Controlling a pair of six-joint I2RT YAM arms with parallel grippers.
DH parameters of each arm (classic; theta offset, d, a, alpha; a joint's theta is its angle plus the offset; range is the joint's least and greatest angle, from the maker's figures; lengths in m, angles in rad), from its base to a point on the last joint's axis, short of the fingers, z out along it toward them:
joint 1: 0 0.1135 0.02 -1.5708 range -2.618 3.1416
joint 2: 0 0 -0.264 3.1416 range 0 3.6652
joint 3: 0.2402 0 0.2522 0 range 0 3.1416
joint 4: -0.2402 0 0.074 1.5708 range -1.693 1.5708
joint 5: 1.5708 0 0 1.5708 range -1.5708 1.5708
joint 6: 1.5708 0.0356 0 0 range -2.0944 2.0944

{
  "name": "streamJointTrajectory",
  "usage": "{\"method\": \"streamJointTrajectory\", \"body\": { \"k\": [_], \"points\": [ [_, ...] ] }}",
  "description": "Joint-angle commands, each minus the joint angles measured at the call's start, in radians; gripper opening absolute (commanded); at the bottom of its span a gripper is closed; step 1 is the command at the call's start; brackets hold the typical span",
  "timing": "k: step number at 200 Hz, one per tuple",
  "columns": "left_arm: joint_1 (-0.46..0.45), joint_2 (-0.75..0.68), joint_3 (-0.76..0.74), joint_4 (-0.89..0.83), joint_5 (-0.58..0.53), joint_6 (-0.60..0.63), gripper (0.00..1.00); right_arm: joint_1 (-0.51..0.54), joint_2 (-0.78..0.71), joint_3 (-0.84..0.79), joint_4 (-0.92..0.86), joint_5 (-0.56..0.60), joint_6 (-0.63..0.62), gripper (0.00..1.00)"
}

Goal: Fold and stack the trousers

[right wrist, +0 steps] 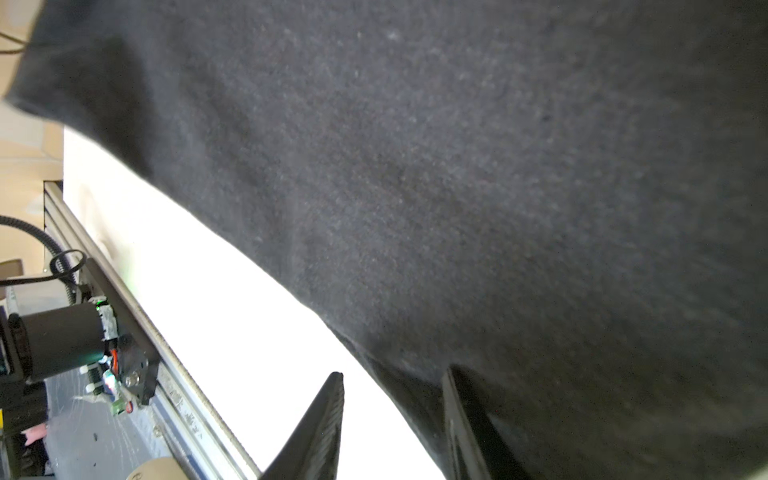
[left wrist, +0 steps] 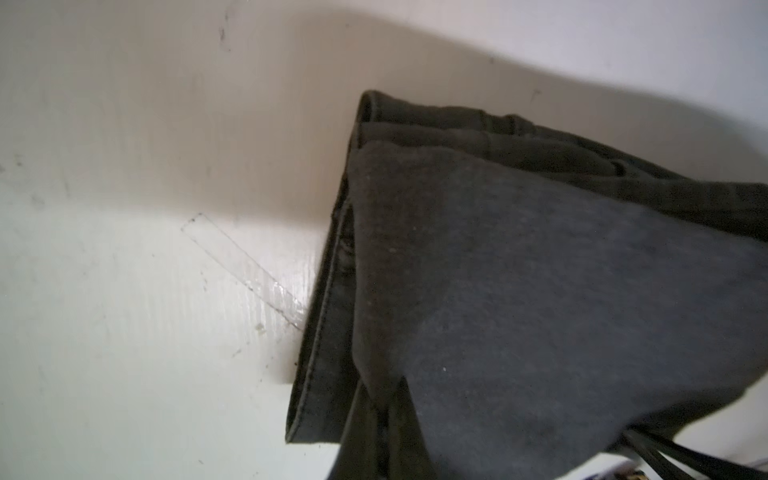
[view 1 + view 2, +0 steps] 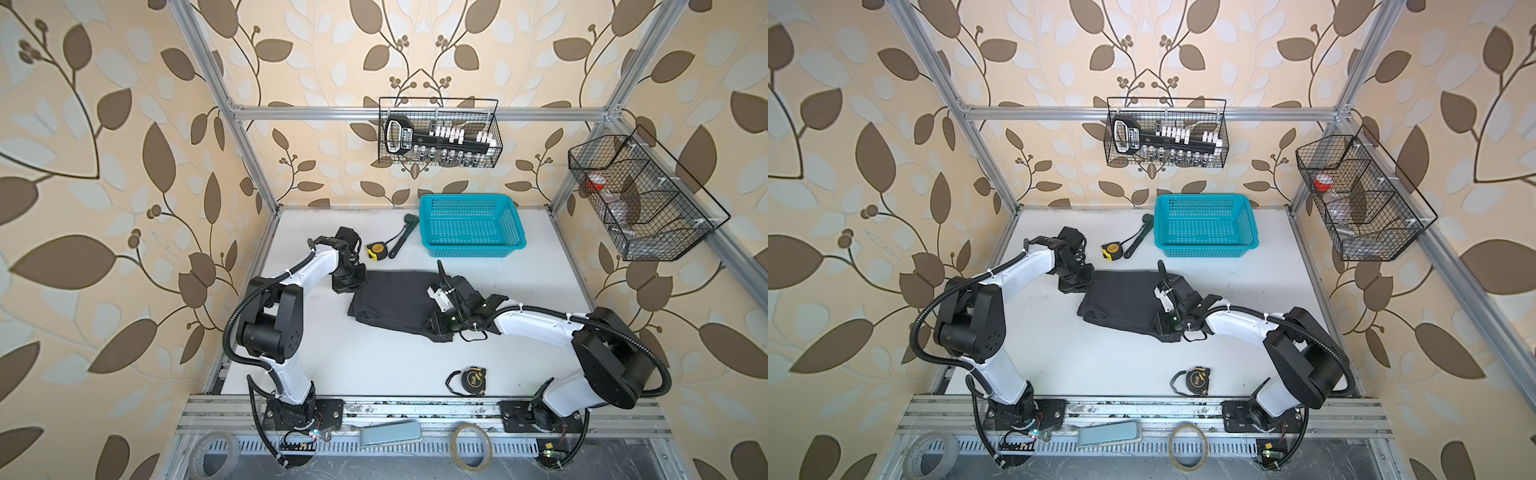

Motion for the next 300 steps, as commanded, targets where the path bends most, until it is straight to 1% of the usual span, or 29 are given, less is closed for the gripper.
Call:
{"method": "streamJointTrajectory", "body": {
  "k": [1,18,32,56,68,81,89,98,109,125,147,164,176,182,200,224,253,267,286,300],
  "points": [
    [0.0,0.039,0.034,0.049,-0.106,0.051,0.0,0.001,-0.053,0.036,-0.086,-0.02,-0.036,0.41],
    [-0.002,0.067,0.049,0.044,-0.113,0.065,0.01,-0.023,-0.092,0.05,-0.109,-0.024,-0.036,0.41],
    [-0.002,0.076,0.056,0.039,-0.115,0.073,0.05,-0.053,-0.115,0.052,-0.107,-0.015,-0.036,0.41],
    [-0.003,0.072,0.094,-0.009,-0.134,0.079,0.17,-0.086,-0.076,0.061,-0.098,-0.023,-0.053,0.4],
    [-0.008,0.061,0.133,-0.064,-0.163,0.079,0.25,-0.087,-0.043,0.065,-0.081,-0.017,-0.065,0.4],
    [-0.015,0.039,0.176,-0.128,-0.194,0.076,0.37,-0.09,0.001,0.069,-0.061,-0.029,-0.071,0.39],
    [-0.018,0.02,0.196,-0.165,-0.201,0.07,0.41,-0.085,0.03,0.073,-0.056,-0.033,-0.076,0.38],
    [-0.023,-0.003,0.21,-0.208,-0.205,0.059,0.45,-0.07,0.052,0.069,-0.054,-0.033,-0.083,0.38],
    [-0.032,-0.031,0.224,-0.265,-0.198,0.038,0.48,-0.057,0.075,0.055,-0.051,-0.027,-0.088,0.38],
    [-0.051,-0.076,0.211,-0.316,-0.149,-0.013,0.48,-0.043,0.09,0.026,-0.043,-0.008,-0.089,0.39],
    [-0.103,-0.13,0.116,-0.273,-0.039,-0.101,0.47,-0.032,0.088,0.011,-0.049,-0.009,-0.095,0.39],
    [-0.154,-0.127,0.049,-0.207,-0.019,-0.135,0.43,-0.041,0.05,0.029,-0.063,-0.014,-0.095,0.4],
    [-0.163,-0.112,0.007,-0.159,-0.013,-0.144,0.38,-0.065,0.021,0.056,-0.063,-0.024,-0.089,0.41],
    [-0.163,-0.102,-0.009,-0.144,-0.026,-0.145,0.36,-0.081,0.01,0.071,-0.06,-0.024,-0.087,0.41],
    [-0.159,-0.063,-0.036,-0.149,-0.123,-0.126,0.33,-0.126,-0.007,0.119,-0.033,-0.016,-0.077,0.43],
    [-0.146,-0.023,-0.037,-0.145,-0.207,-0.104,0.3,-0.154,0.03,0.189,0.0,0.037,-0.095,0.44],
    [-0.133,0.0,-0.048,-0.098,-0.204,-0.099,0.3,-0.158,0.106,0.253,0.042,0.131,-0.146,0.44],
    [-0.131,0.03,-0.056,-0.09,-0.205,-0.09,0.29,-0.159,0.162,0.29,0.016,0.166,-0.163,0.43],
    [-0.12,0.051,-0.069,-0.074,-0.22,-0.083,0.29,-0.163,0.205,0.287,0.036,0.239,-0.181,0.43],
    [-0.107,0.066,-0.069,-0.072,-0.255,-0.077,0.29,-0.172,0.23,0.28,0.055,0.283,-0.189,0.43]
  ]
}}
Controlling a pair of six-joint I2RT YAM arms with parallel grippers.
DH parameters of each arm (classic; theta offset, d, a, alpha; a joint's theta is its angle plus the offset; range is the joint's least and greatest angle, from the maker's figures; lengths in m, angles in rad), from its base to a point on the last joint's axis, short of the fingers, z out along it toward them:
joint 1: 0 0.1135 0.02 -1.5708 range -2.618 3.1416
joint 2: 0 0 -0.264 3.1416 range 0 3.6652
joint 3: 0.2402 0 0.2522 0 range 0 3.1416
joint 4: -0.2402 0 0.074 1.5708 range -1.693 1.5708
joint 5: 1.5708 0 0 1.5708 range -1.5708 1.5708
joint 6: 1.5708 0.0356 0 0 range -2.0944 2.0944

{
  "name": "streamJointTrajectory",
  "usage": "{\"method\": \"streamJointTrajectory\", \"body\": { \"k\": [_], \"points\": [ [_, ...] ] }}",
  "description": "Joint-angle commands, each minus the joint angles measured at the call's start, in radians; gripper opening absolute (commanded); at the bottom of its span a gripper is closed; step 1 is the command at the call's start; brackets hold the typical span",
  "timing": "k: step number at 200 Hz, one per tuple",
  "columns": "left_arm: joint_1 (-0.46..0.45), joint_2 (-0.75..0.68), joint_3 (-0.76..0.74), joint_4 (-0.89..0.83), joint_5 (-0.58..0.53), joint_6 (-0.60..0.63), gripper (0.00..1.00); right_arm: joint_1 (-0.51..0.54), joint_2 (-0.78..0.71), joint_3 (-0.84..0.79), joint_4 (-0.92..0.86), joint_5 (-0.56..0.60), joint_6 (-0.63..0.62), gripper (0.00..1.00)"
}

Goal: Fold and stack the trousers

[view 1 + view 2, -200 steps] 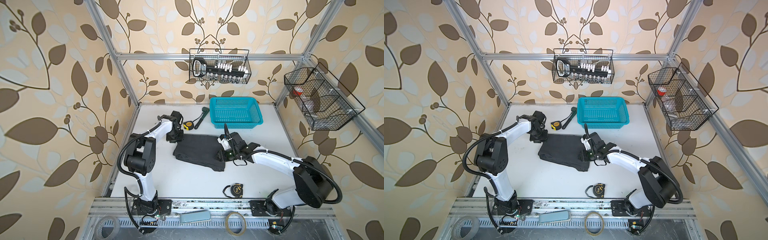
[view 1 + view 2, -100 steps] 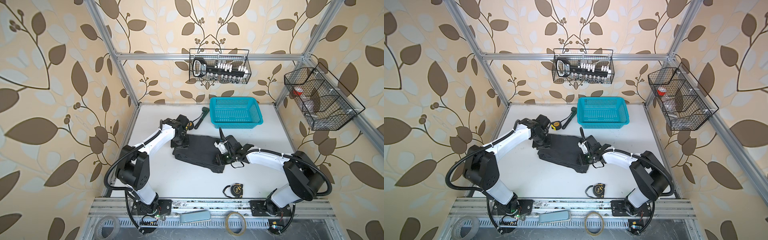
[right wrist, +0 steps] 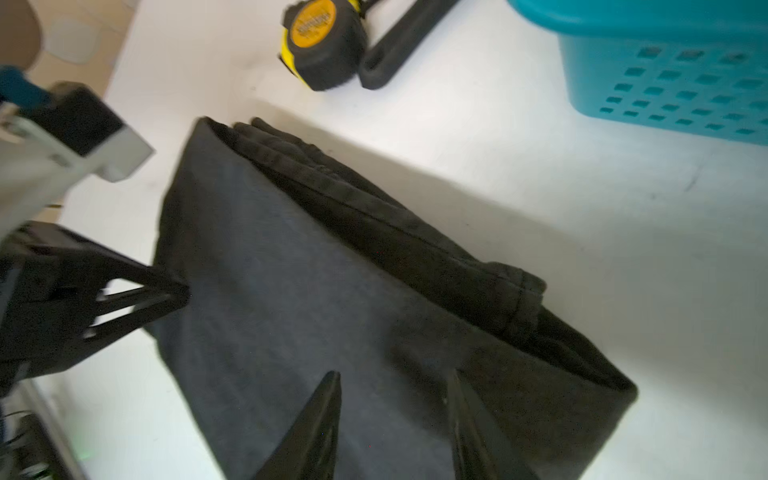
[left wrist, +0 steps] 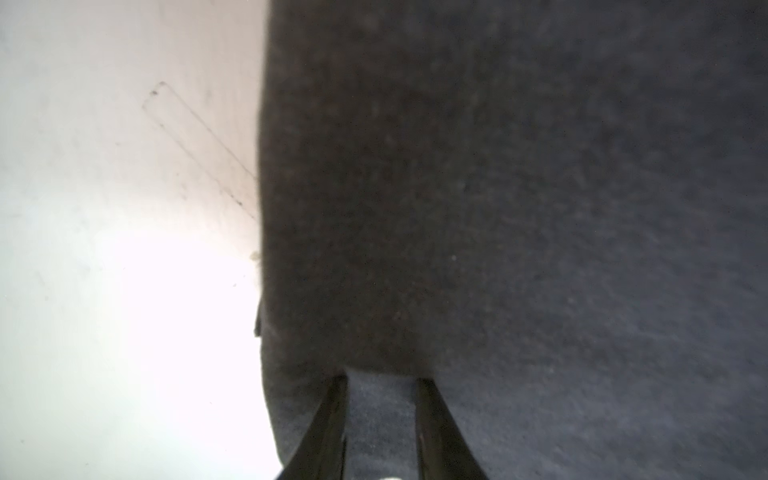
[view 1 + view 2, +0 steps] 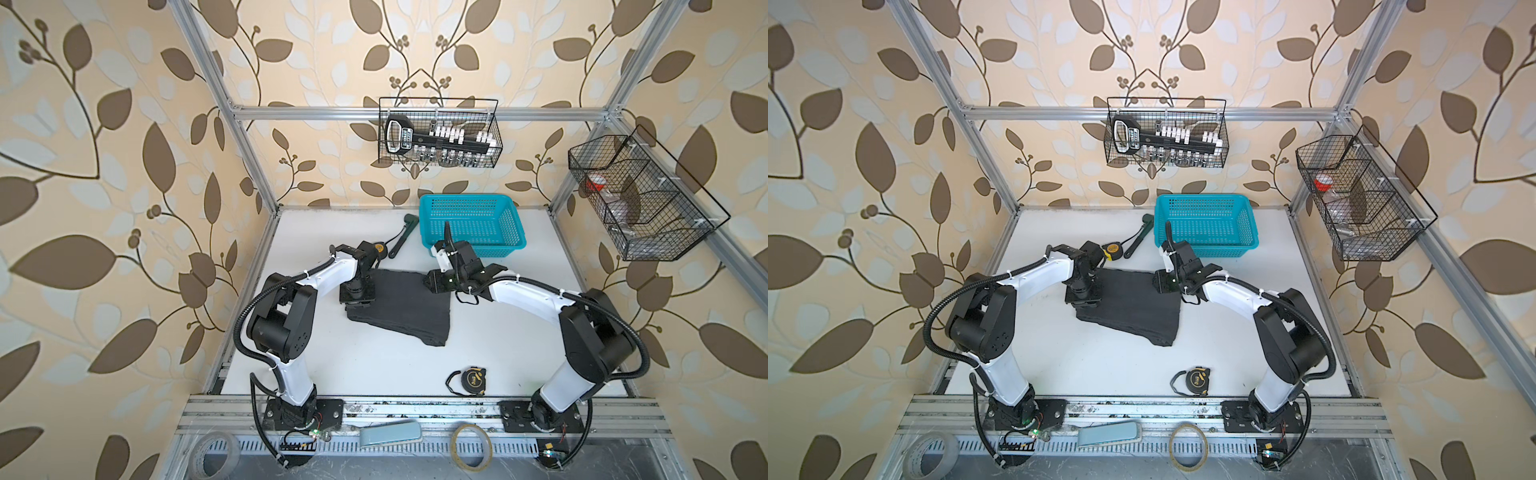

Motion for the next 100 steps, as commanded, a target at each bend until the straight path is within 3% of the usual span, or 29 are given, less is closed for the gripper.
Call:
{"method": "streamJointTrajectory", "body": {
  "k": [1,27,63,100],
  "points": [
    [0.032,0.043,-0.023,0.03,-0.096,0.022,0.29,-0.013,0.046,-0.001,0.012,0.124,-0.051,0.43],
    [0.063,0.079,-0.009,0.031,-0.121,0.027,0.28,0.001,0.1,-0.014,-0.006,0.166,-0.079,0.42],
    [0.078,0.125,0.028,0.014,-0.188,0.046,0.29,0.018,0.117,-0.094,0.009,0.119,-0.052,0.42],
    [0.15,0.126,0.07,-0.026,-0.259,0.083,0.31,0.076,0.079,-0.143,0.004,0.032,-0.004,0.42]
  ]
}}
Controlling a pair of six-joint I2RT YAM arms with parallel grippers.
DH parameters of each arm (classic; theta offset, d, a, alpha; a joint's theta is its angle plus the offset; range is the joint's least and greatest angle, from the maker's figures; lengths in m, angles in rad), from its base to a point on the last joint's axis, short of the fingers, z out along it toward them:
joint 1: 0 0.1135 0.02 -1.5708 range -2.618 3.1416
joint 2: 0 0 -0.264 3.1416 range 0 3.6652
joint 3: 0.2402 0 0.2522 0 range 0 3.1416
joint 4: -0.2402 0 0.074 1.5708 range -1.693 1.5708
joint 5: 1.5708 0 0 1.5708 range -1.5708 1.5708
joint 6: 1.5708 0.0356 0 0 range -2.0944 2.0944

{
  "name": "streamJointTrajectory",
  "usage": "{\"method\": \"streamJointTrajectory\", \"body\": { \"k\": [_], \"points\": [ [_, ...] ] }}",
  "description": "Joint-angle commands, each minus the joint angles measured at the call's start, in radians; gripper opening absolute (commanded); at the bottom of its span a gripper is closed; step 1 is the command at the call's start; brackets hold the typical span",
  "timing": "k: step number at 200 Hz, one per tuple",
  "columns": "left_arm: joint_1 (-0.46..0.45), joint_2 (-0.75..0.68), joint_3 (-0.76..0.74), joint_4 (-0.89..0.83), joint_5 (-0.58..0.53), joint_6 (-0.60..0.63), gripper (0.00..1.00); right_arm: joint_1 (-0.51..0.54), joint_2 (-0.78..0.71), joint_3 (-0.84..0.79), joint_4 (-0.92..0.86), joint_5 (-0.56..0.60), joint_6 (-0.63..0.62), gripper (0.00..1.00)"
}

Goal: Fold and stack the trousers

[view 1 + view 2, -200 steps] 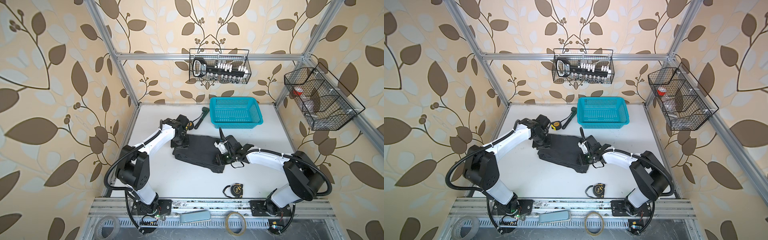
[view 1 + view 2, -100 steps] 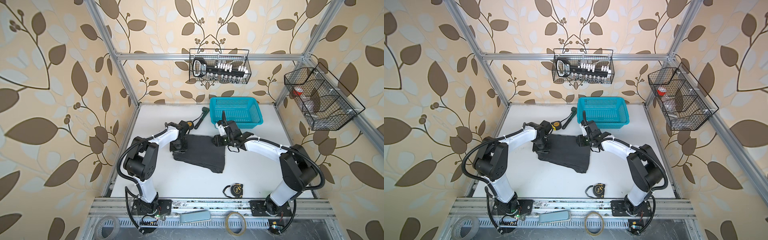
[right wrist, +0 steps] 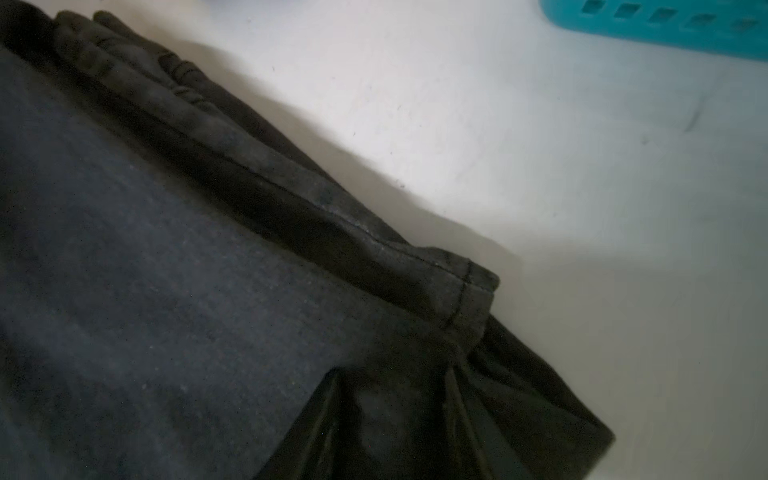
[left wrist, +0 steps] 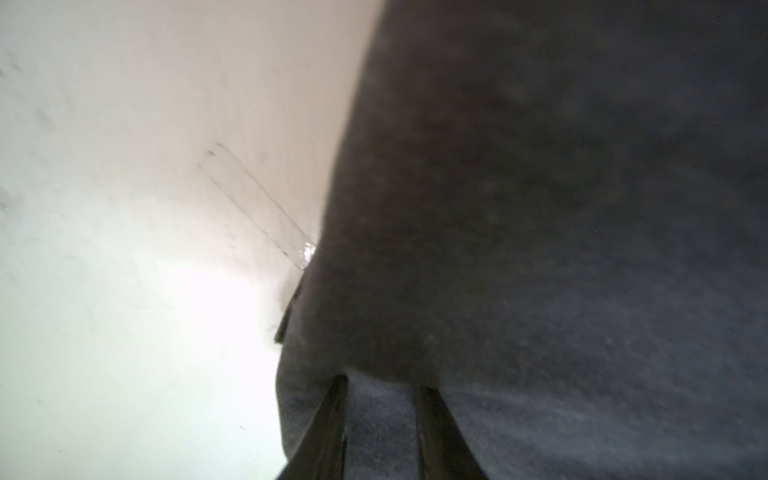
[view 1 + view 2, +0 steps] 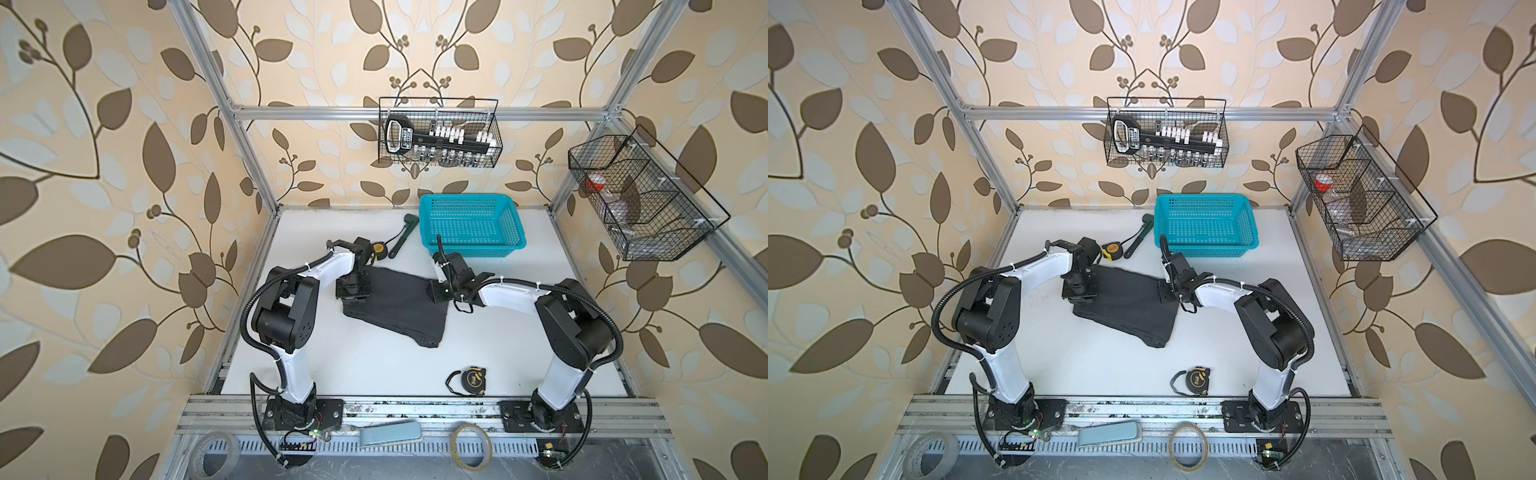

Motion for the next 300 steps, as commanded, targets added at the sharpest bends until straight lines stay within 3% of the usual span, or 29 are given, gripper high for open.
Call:
{"method": "streamJointTrajectory", "body": {
  "k": [1,42,100,134,154,180,234,267,300],
  "points": [
    [0.08,0.062,0.01,-0.008,-0.217,0.039,0.31,0.043,0.0,-0.066,-0.087,-0.07,0.03,0.42],
    [0.173,0.103,0.094,-0.046,-0.264,0.064,0.37,0.226,0.084,0.041,-0.078,-0.179,0.063,0.42],
    [0.237,0.137,0.293,-0.15,-0.336,0.092,0.51,0.349,0.193,0.208,-0.068,-0.288,0.126,0.43],
    [0.232,0.058,0.341,-0.224,-0.201,0.045,0.59,0.323,0.137,0.19,-0.021,-0.316,0.147,0.45],
    [0.214,-0.04,0.289,-0.239,-0.147,-0.026,0.64,0.279,0.048,0.144,-0.001,-0.316,0.135,0.48],
    [0.12,-0.189,0.143,-0.192,-0.09,-0.174,0.69,0.215,-0.076,0.061,0.039,-0.308,0.122,0.52],
    [-0.127,-0.399,-0.213,-0.008,-0.128,-0.712,0.73,0.091,-0.281,-0.086,0.03,-0.282,0.12,0.58],
    [-0.204,-0.317,-0.274,0.067,-0.145,-0.769,0.74,0.062,-0.394,-0.178,0.038,-0.259,0.133,0.61],
    [-0.213,-0.236,-0.322,0.121,-0.211,-0.742,0.74,0.032,-0.463,-0.233,0.009,-0.251,0.134,0.62]
  ]
}}
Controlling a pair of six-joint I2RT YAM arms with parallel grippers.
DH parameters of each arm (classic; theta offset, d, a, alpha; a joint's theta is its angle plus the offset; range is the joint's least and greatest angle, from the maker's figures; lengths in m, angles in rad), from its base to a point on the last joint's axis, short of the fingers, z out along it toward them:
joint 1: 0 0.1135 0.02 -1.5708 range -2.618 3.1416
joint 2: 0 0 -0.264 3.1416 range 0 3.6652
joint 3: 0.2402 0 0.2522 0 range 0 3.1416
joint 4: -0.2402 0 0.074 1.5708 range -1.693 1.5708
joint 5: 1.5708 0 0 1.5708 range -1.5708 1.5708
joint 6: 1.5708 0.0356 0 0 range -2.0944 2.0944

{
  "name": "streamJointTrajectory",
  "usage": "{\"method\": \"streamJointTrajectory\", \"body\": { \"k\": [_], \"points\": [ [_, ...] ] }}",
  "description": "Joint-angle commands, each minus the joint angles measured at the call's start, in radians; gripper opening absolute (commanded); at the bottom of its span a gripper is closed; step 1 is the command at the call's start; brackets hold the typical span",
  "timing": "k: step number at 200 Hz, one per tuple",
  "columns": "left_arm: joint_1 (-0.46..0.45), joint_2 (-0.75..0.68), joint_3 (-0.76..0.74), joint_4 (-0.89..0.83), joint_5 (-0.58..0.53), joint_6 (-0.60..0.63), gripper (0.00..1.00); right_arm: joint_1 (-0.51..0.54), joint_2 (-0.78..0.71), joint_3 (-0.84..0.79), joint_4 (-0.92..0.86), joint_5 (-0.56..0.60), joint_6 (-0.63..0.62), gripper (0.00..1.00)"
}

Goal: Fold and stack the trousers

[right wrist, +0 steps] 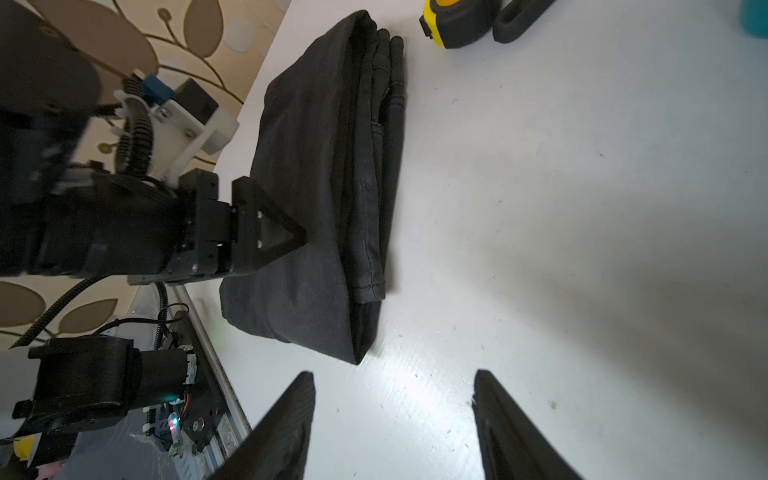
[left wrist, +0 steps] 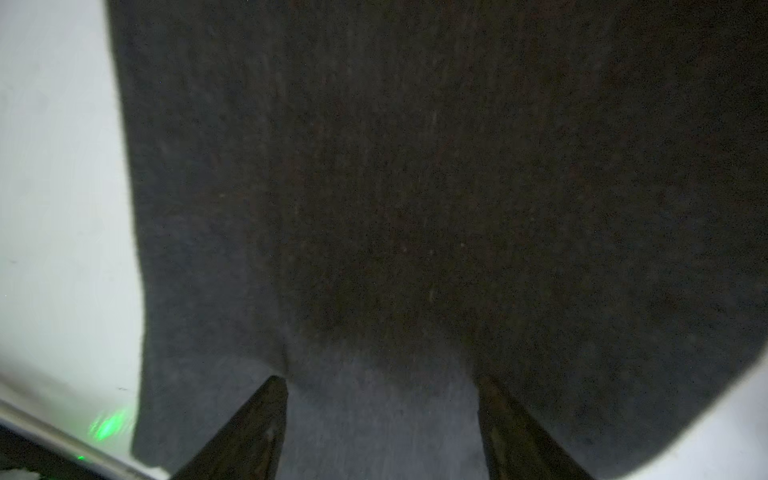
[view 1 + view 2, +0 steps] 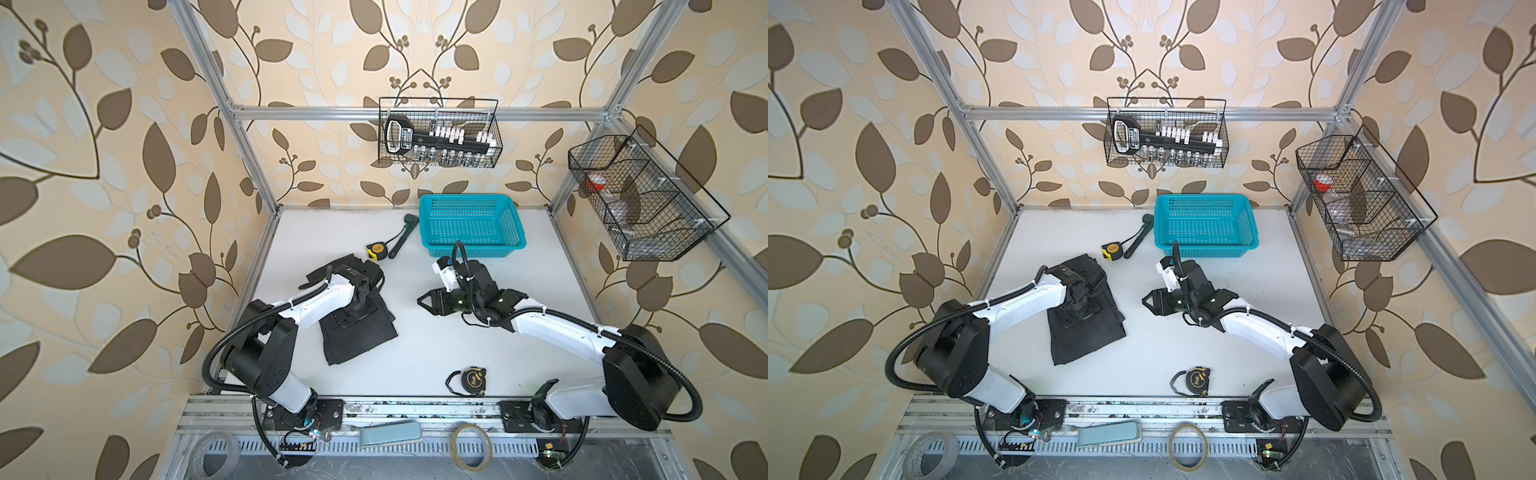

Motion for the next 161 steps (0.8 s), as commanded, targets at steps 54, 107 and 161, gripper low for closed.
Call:
{"method": "streamJointTrajectory", "body": {
  "k": [54,107,161],
  "points": [
    [0.072,0.19,-0.002,0.123,-0.218,0.234,0.75,-0.06,-0.109,-0.072,-0.058,0.019,-0.004,0.62],
    [0.238,0.291,0.126,0.226,-0.153,0.599,0.69,-0.067,-0.128,-0.072,-0.071,0.029,0.002,0.63],
    [0.315,0.443,0.424,0.111,-0.177,0.895,0.73,-0.087,-0.156,-0.063,-0.111,0.039,-0.016,0.63]
  ]
}}
